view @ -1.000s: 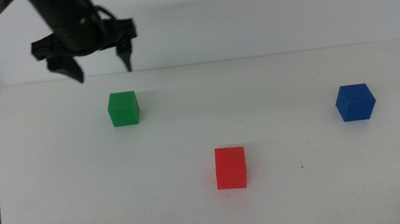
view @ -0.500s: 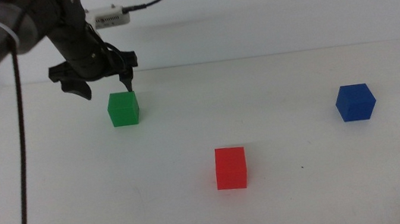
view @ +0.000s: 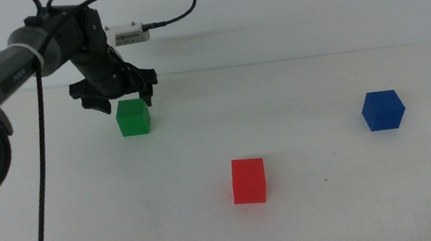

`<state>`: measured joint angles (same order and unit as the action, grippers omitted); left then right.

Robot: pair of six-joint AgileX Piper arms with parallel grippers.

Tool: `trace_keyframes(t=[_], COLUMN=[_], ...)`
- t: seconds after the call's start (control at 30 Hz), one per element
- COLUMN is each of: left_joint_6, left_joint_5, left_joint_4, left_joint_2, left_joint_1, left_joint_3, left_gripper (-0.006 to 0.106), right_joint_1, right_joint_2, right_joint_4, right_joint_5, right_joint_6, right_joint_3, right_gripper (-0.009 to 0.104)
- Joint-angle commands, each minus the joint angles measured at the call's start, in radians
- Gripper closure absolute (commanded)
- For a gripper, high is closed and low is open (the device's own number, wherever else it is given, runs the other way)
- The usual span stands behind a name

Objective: Stack red cubes first, then green, then blue cubes in a specific spot.

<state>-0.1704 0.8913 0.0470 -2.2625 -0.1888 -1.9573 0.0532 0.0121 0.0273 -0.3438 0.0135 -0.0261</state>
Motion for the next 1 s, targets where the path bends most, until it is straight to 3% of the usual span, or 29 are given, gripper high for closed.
trace_keyframes(t=[0.0,0.33,0.47,0.57,0.97], left_joint_6=[-0.001,-0.002,-0.009,-0.008,-0.005], left_joint_5=[-0.049,-0.087,-0.104,-0.104,-0.066], left_joint_4=[0.009,0.009,0.017,0.022,0.044], left_joint_2=[0.052,0.011,0.0,-0.011,0.042], left_joint_1=[0.0,0.0,0.0,0.0,0.0], left_joint_3=[-0.029,-0.029,-0.029,-0.029,-0.029], left_gripper=[0.01,0.01,0.016,0.027,0.102], right_joint_1=[-0.008,-0.008,-0.008,-0.008,-0.008], right_joint_2=[0.015,0.015,0.015,0.015,0.015], right_joint_4=[0.008,0.008,0.008,0.008,0.008], right_joint_5=[0.076,0.076,0.076,0.076,0.076], right_joint_6=[-0.014,-0.014,-0.014,-0.014,-0.014], right_joint_3=[0.01,0.01,0.01,0.01,0.01], right_gripper=[0.006,0.006,0.006,0.006,0.006])
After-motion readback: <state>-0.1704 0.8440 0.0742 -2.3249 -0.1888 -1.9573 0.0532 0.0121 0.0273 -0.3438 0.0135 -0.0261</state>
